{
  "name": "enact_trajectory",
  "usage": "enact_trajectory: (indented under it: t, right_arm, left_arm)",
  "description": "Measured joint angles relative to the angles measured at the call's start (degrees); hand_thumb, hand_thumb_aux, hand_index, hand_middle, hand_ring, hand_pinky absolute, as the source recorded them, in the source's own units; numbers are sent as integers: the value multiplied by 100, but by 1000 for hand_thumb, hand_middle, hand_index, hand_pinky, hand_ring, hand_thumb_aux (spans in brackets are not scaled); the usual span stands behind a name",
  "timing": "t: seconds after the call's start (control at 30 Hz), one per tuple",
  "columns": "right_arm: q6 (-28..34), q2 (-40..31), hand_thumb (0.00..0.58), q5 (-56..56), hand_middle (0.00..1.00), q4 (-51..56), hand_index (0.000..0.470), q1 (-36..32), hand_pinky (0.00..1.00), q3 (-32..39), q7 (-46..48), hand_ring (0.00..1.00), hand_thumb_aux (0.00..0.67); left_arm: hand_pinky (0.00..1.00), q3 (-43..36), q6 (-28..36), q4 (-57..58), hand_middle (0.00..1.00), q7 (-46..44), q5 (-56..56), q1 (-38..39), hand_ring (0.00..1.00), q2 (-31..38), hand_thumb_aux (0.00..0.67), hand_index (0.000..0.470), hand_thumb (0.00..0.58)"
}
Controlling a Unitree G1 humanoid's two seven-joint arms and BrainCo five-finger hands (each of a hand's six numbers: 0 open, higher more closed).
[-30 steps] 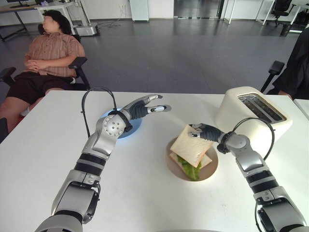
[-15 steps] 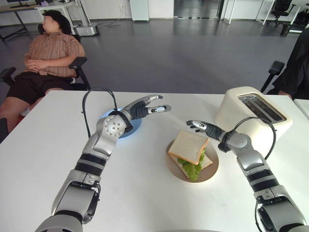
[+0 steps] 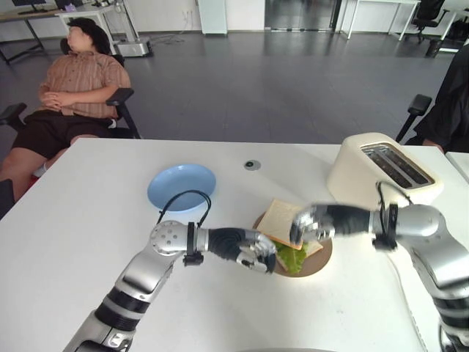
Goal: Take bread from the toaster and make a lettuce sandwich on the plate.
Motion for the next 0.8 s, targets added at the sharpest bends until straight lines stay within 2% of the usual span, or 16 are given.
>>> enact_trajectory:
  t: [0.1, 0.2, 0.27, 0.37, 0.57, 0.8]
  right_arm:
    - [41, -675, 580, 201, 1000, -320, 470, 681, 1000, 205, 673, 1000, 670]
    - [-103, -994, 580, -115, 1000, -258, 470, 1078, 1000, 640, 840, 1000, 670]
    - [-279, -1142, 580, -609, 1000, 43, 470, 1243, 1000, 1049, 813, 1000, 670]
    - [-586, -1094, 580, -1342, 1000, 680, 470, 1181, 1000, 1468, 548, 1000, 670]
    - [-1336, -19, 580, -2007, 1000, 2106, 470, 142, 1000, 1556, -562, 1000, 670]
    - [-2032, 1341, 580, -2662, 1000, 4330, 470, -1339, 1000, 1554, -1840, 1000, 670]
  left_arm:
    - [1000, -477, 327, -142, 1000, -390, 141, 271, 1000, 291, 670, 470, 580]
    - [1000, -893, 453, -55, 1000, -521, 586, 387, 1000, 419, 670, 470, 580]
    - [1000, -1112, 259, 168, 1000, -437, 1024, 404, 1000, 403, 670, 470, 580]
    - [1000, -1279, -382, 603, 1000, -25, 1639, 129, 1000, 227, 670, 470, 580]
    - [1000, -1217, -1476, 2093, 1000, 1286, 2463, -644, 1000, -397, 670, 470, 580]
    - [1000, -893, -2202, 4498, 1000, 2671, 3137, -1846, 1000, -836, 670, 470, 580]
